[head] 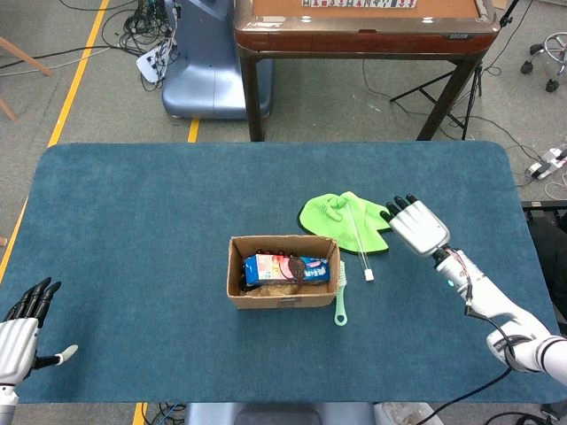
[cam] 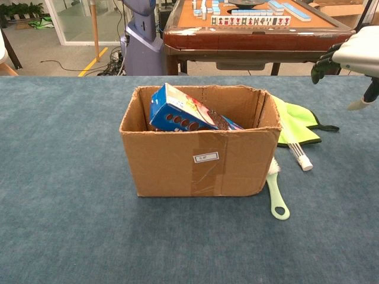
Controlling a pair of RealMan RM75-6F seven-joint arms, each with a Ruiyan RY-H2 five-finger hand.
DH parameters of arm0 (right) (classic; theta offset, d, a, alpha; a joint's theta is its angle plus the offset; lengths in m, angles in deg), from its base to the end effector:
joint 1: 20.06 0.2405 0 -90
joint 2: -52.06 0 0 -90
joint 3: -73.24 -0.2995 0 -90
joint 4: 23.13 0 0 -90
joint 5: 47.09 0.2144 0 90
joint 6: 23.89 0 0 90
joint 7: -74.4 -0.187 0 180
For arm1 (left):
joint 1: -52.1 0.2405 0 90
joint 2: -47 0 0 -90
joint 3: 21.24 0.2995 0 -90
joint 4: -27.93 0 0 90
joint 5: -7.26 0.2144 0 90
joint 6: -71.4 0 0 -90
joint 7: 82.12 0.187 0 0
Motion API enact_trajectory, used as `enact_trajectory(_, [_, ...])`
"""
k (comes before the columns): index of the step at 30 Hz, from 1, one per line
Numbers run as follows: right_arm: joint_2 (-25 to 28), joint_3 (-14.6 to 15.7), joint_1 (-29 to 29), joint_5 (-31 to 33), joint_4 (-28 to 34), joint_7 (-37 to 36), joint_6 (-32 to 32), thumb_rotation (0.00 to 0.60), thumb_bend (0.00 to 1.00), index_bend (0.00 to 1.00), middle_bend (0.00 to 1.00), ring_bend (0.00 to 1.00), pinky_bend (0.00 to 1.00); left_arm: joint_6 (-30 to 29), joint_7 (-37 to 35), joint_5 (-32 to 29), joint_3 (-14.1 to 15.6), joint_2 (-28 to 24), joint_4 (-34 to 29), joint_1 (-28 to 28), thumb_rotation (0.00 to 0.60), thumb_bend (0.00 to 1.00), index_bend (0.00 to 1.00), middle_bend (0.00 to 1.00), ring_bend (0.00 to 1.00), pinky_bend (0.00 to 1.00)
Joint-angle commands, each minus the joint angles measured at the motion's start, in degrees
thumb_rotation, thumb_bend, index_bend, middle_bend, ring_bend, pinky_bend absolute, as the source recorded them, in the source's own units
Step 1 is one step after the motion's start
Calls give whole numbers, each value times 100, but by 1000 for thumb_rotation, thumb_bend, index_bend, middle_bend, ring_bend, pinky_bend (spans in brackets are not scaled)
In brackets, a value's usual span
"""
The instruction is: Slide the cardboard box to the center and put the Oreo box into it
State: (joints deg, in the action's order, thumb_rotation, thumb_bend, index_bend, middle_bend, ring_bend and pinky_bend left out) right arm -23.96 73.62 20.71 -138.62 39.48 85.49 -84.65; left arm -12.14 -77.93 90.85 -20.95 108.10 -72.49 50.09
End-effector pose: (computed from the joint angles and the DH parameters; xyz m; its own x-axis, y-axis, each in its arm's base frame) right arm -0.2655 -0.4419 0.0795 0.8570 0.1072 0.5040 -0.3912 -0.5012 0.7719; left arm -0.3503 0.1959 0.1677 0.3749 0.1116 0.9203 0.9207 0.0715 -0.3838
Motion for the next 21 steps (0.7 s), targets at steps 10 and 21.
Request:
enact_trajectory(10, [-1091,600,228,-1162,-1979,-1014,-542,600,0,353,325,255,383,-15,36,-26,-10,16,3,16,600,16,0,16,17,137])
enact_trajectory(21, [-1953,974,306,-1670,-3549,-1862,-1141,600,0,353,328,254,383,-44,58,-44,-8,-3,-34,47,600,16,5,16,18,137])
